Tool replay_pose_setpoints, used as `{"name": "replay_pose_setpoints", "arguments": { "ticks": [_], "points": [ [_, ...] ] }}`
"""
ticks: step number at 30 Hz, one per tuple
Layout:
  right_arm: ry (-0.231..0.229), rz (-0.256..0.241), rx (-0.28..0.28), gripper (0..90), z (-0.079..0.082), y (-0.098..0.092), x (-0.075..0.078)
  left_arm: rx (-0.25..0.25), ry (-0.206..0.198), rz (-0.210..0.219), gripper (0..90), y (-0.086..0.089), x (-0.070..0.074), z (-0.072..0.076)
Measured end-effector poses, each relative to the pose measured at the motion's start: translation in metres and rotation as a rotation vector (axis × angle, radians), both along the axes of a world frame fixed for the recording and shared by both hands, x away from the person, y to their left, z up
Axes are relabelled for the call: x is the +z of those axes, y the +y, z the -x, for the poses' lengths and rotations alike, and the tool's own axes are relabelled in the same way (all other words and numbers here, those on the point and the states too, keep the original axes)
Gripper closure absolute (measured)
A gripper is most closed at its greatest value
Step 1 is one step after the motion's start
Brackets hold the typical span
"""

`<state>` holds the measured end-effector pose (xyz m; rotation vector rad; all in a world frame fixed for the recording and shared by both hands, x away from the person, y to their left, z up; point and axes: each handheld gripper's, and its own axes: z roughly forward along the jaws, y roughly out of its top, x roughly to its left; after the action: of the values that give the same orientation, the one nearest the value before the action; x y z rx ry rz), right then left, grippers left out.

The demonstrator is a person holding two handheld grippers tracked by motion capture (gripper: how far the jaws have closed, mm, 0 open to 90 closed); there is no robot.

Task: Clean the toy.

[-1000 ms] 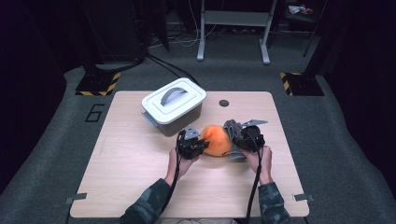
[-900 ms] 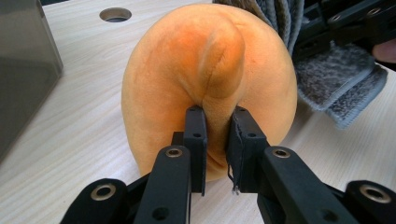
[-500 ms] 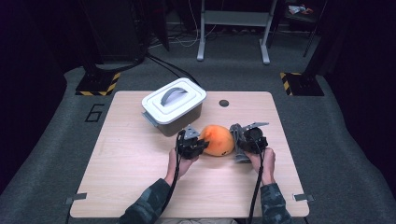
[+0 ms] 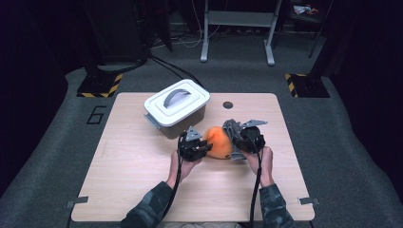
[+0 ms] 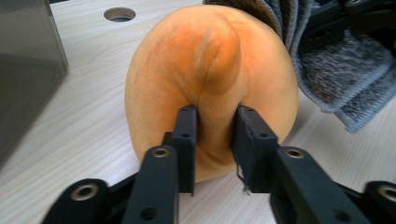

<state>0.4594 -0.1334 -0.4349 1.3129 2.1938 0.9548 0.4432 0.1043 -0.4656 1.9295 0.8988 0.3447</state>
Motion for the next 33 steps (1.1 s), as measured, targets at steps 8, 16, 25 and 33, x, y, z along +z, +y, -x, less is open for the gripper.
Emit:
{"name": "replay_pose_setpoints", "arguments": {
  "ticks": [8, 16, 25, 33],
  "points": [
    [0.008, -0.019, -0.008, 69.7, -0.004, -0.004, -0.002, 0.016, -0.013, -0.084, 45.8, -0.005, -0.005, 0.000],
    [0.000, -0.032, 0.002, 69.7, -0.005, -0.004, -0.003, 0.019, -0.028, -0.114, 64.8, -0.011, -0.009, -0.002],
    [-0.037, -0.039, 0.002, 69.7, 0.002, -0.006, 0.008, 0.007, -0.033, -0.088, 80.8, -0.006, -0.005, -0.001],
    [-0.092, -0.058, 0.036, 69.6, 0.011, 0.002, 0.027, -0.003, -0.022, -0.070, 81.3, -0.010, 0.006, 0.003]
  ]
}}
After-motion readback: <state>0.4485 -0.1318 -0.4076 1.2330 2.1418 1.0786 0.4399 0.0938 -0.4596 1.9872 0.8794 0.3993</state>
